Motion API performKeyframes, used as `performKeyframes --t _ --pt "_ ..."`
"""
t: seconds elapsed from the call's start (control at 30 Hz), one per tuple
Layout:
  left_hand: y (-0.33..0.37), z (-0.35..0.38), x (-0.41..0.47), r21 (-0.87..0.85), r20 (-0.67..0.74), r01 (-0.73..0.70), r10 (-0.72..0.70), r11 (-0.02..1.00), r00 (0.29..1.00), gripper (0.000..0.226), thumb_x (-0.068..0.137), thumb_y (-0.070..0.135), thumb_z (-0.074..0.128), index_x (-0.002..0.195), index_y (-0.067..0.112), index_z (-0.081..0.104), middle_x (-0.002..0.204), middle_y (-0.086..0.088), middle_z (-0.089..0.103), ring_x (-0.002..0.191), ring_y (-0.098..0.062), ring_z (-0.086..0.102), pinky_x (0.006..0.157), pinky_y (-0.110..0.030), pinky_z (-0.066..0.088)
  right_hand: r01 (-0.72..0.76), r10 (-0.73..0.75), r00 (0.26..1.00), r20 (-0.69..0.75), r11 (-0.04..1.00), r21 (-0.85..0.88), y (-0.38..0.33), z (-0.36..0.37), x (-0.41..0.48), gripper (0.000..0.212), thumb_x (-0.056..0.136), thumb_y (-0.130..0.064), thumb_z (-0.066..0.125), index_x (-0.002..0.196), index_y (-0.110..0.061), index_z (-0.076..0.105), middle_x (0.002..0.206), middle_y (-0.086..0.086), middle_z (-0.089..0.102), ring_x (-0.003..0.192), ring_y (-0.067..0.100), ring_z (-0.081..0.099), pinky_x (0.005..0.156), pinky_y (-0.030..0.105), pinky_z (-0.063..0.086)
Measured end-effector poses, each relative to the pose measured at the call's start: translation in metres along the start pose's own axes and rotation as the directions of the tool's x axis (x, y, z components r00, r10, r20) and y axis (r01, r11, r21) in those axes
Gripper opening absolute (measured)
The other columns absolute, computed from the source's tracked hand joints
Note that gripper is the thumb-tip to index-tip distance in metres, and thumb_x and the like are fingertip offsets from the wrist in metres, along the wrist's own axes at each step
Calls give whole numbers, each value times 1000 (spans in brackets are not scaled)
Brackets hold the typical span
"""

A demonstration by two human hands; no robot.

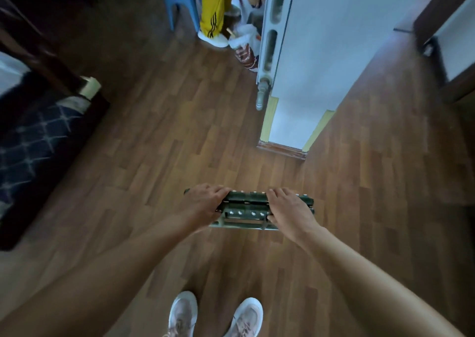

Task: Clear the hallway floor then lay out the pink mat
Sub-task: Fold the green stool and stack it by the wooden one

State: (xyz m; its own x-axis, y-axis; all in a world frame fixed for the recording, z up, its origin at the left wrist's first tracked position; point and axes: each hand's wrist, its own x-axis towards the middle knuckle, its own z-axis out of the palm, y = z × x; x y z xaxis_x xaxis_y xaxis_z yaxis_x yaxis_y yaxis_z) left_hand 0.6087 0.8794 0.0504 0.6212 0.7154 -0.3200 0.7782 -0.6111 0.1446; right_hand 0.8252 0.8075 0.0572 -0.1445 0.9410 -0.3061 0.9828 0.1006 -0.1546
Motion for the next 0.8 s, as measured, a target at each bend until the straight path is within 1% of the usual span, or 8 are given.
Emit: performKeyframes --t 0.17,0.33,0.43,0.5,0.57,0.67,0.7,0.8 --pt "-26 -45 -59 -73 -28 107 -109 992 994 58 86 28 56 140 29 36 135 8 52 112 -19 53 86 -33 47 121 -122 992 -19 991 -65 -54 -54 -1 45 88 -26 60 127 -11 44 121 6 54 115 26 49 107 36 33" --pt "-57 -76 -129 -122 -52 203 -211 972 976 57 85 28 56 139 28 38 133 6 53 114 -19 51 88 -32 46 219 -222 975 -14 970 -104 -120 -99 -6 50 87 -29 62 130 -13 42 123 5 54 115 25 50 105 36 36" --pt "-76 -89 -177 -151 -83 258 -273 954 958 56 86 30 56 139 29 37 134 8 52 116 -18 52 88 -37 50 278 -282 959 -9 949 -147 -165 -118 -9 50 87 -31 62 130 -13 42 124 6 55 116 25 50 104 37 37" --pt "-90 -96 -218 -176 -109 318 -339 932 934 55 86 31 56 138 31 36 132 10 53 115 -17 53 83 -39 53 322 -329 944 -3 928 -188 -203 -129 -14 51 88 -32 61 130 -12 42 126 6 54 118 25 49 105 37 36" --pt "-107 -100 -260 -201 -138 351 -381 914 914 55 85 30 57 137 32 37 131 10 53 115 -16 53 84 -39 53 364 -375 927 -7 906 -217 -245 -138 -20 51 88 -31 60 132 -11 41 127 6 53 119 26 48 107 37 35" --pt "-132 -102 -327 -231 -165 407 -448 884 879 53 85 31 59 133 35 38 126 11 55 112 -14 55 77 -33 52 418 -437 899 -25 875 -245 -311 -147 -31 48 88 -30 61 128 -12 44 123 5 55 116 25 49 106 35 35" --pt "-134 -104 -333 -238 -173 408 -452 881 875 52 84 33 59 131 37 38 125 12 55 111 -13 55 76 -32 49 418 -437 899 -27 875 -245 -317 -149 -32 47 87 -30 62 127 -13 44 122 4 55 115 24 50 105 35 35" --pt "-157 -105 -405 -277 -184 458 -514 845 838 52 84 36 60 130 42 37 123 14 55 111 -13 54 80 -33 46 464 -489 871 -37 846 -263 -386 -151 -48 46 85 -30 63 125 -13 45 119 4 56 113 24 51 103 36 36"
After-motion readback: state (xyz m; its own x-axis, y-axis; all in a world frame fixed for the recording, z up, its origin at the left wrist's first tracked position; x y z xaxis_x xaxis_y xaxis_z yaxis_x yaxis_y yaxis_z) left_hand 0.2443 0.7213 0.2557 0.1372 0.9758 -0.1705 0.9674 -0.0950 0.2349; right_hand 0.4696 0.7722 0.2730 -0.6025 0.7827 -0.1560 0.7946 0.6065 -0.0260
